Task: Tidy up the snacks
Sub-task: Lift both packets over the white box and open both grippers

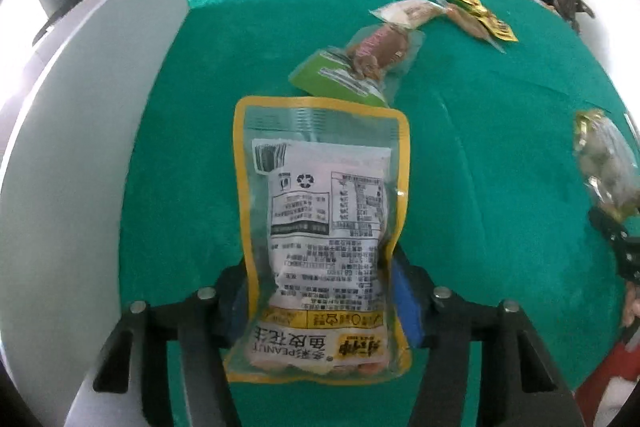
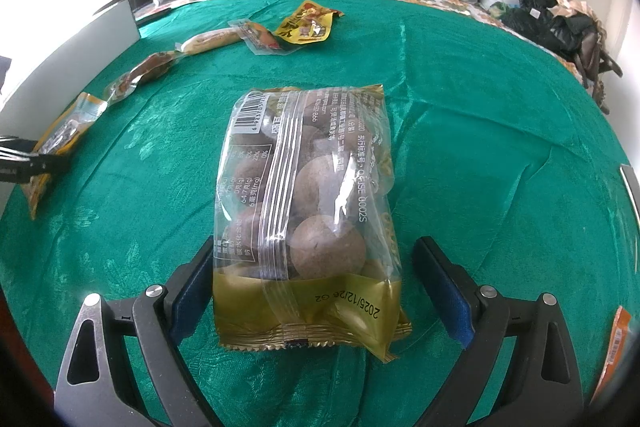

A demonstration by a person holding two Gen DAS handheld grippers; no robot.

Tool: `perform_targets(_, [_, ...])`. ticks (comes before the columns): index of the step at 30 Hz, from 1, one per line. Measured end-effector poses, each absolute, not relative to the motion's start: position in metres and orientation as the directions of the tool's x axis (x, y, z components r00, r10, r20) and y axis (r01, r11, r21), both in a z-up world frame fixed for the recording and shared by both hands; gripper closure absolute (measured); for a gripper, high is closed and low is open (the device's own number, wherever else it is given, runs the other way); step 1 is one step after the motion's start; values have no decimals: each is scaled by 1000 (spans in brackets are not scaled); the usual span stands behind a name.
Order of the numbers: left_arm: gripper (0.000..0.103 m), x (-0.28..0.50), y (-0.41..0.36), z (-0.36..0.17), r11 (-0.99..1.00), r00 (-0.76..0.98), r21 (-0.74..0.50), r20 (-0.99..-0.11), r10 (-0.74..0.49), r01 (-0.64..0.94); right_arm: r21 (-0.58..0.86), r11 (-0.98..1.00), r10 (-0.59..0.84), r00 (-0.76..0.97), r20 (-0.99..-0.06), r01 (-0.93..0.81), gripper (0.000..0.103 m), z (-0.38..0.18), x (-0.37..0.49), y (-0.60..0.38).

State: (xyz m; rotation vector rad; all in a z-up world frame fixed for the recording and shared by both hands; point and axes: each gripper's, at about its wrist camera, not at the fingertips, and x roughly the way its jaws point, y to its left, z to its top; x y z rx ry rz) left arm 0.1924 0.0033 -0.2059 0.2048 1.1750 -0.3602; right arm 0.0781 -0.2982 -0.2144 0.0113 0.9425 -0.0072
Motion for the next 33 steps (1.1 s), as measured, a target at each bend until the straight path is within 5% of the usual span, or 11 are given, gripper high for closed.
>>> perform_targets(11, [48,144,34,-188,929,363,-234,-871,-331,287,-21,1000,-21,335,-942,5,8,-178,132,-285])
perform_targets(13, [48,135,41,-175,921,377,-263,-853,-362,287,-35,999,-37,248,-968,9,19,-193,144,-285])
perform_targets(14, [48,129,48,-168,919,388,-274,-843,-372,285,-33,999,-37,241,-970,21,37,-195,144,-287])
perform_targets(15, [48,123,58,-158,916,405,-291,-829,-386,277,-15,999,-25,242,-970,41,44,-193,143,-290])
perform_targets(21, [48,124,122,-109,889,496,-421,-741,-453,182,161,987,152,348,-925,-3,47,-140,136,-253])
perform_targets(30, [47,154,269,-60,958,654,-270,-743,-145,-94,439,793,590,350,-728,-423,46,-20,162,-23])
perform_targets(33, [40,157,306,-69,963,638,-192,-770,-27,-191,483,739,652,314,-691,-470,36,-20,172,44])
